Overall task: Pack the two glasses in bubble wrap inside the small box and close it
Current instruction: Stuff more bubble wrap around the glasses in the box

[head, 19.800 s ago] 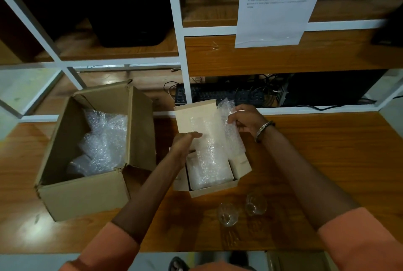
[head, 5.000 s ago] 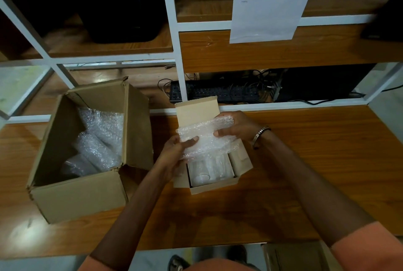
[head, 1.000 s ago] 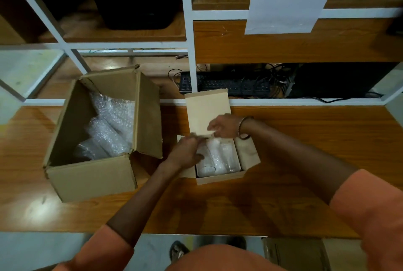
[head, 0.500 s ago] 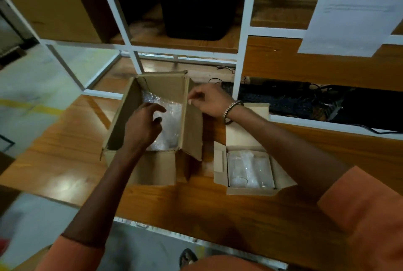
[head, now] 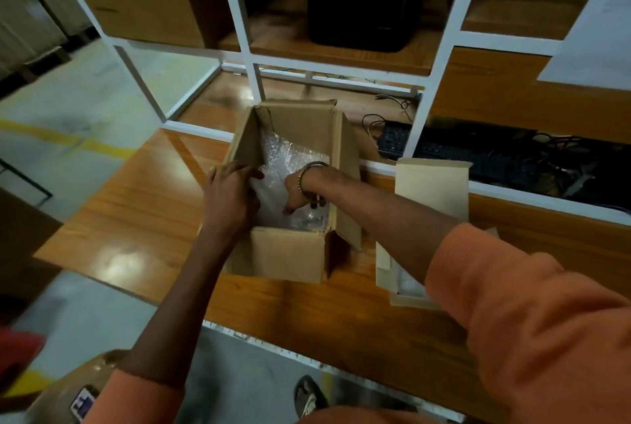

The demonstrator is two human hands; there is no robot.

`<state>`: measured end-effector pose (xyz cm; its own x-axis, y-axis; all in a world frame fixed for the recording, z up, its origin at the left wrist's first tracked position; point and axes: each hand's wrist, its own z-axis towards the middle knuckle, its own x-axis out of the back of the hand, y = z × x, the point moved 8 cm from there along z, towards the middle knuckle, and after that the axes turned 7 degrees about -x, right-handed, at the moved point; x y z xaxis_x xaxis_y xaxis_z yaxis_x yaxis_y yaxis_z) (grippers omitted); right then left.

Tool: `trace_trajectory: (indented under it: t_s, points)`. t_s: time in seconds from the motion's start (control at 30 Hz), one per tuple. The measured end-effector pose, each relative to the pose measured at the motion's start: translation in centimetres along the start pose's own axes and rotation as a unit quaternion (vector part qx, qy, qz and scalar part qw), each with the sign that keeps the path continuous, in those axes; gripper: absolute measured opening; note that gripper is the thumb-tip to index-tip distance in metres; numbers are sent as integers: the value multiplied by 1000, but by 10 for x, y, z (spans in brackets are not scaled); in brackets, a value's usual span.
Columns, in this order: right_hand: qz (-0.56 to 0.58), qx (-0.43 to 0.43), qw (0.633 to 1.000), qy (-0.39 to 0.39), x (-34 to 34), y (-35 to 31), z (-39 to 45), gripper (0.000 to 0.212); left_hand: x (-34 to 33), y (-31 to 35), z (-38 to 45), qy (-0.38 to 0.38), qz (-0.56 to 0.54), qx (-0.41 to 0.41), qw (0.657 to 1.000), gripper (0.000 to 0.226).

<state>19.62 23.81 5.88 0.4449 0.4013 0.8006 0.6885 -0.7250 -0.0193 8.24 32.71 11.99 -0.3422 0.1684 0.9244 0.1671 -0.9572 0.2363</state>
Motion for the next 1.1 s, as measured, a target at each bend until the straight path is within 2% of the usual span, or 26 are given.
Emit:
trace_trajectory:
  t_s: [0.07,0.27,0.37,0.47,0.53,0.63,0.67,0.73,0.77,0.8,0.9,0.97,1.1]
  points:
    - [26,-12,999,-20,-7,-5,11,41,-2,-2,0,-3,-5,-2,1000,43]
    - [91,-14,995,40,-5,-15,27,34,-9,-5,-2,-11,-16,-15,1000,38]
    - [195,-10,979,55,7,-3,27,20,-1,-3,1,10,-36,-3,999,33]
    - [400,0,916,37,31,19,7,13,21,3,9,92,-124,26,988,32]
    - [473,20,878,65,54,39,-15,9,29,11,20,128,-183,48,974,42]
    - [576,42,806,126,76,78,-48,8,15,32,42,97,-281,86,951,58]
    - [606,54,783,133,77,91,-58,6,4,41,47,65,-350,108,928,62]
    - [662,78,736,116,67,115,-68,6,-16,72,50,-2,-522,147,840,58]
    - [691,89,710,99,58,128,-71,7,-21,90,50,-21,-574,141,807,51]
    - [710,94,692,86,47,142,-75,9,-23,107,50,-26,-585,121,801,43]
    - [728,75,676,84,8,184,-90,36,-25,147,52,-4,-528,49,848,26]
    - [746,75,658,73,-19,206,-105,53,-32,171,53,1,-483,22,876,30]
    - [778,104,618,43,-65,239,-134,57,-52,221,49,-22,-458,21,889,35]
